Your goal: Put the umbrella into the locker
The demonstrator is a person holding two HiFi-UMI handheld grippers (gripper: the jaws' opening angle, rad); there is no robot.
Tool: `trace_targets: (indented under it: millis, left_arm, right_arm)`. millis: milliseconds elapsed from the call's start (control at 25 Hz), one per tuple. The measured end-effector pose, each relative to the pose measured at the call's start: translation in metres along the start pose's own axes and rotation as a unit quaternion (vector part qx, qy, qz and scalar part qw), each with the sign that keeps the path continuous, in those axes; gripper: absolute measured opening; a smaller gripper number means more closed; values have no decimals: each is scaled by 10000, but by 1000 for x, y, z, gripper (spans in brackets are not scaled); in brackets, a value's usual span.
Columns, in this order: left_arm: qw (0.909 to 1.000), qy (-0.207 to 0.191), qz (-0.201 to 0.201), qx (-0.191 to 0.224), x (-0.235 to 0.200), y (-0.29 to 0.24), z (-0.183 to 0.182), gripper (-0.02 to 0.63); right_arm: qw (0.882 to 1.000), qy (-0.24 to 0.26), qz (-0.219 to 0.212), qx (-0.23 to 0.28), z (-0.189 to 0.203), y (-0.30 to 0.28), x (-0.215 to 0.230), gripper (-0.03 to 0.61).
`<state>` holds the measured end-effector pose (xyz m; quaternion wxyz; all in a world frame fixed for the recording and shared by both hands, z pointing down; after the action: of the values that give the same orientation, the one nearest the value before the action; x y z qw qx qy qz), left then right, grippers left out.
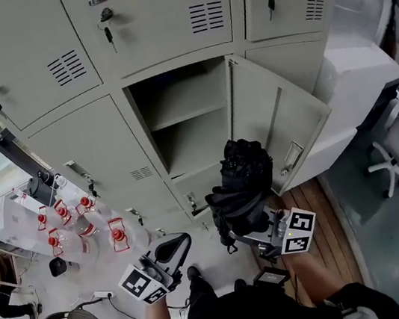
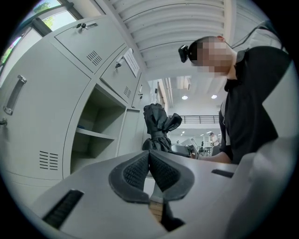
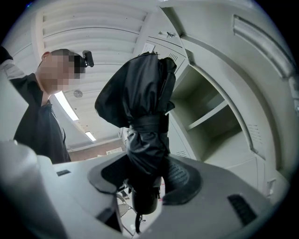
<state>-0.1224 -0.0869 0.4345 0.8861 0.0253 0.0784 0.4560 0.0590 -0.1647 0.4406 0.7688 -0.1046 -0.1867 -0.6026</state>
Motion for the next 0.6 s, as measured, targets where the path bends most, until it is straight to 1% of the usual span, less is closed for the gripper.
trace_targets:
  millis: [120, 440, 600]
  left_arm:
    - [9998, -80, 154, -21, -27, 6, -6, 15]
    - [9967, -241, 764, 121, -91, 25, -39, 15]
    - [9927, -132, 1165, 266, -117, 31, -54, 15]
  right_arm:
    - [9999, -53, 103, 42, -5, -19, 8, 215]
    - [9979, -189, 606, 88, -22, -82, 25, 215]
    - [9954, -344, 882, 148, -32, -109, 37, 215]
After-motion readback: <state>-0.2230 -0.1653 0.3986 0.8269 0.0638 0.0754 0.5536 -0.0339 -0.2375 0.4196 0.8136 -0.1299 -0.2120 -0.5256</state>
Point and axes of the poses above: the fingertips, and each gripper's own axes: y backward along the fingers, x to its right, z out of its underside, the point moved 5 cm from there along y, backward along the fingers, and after that the axes turned 13 degrees about z, right-handed, at the moved point
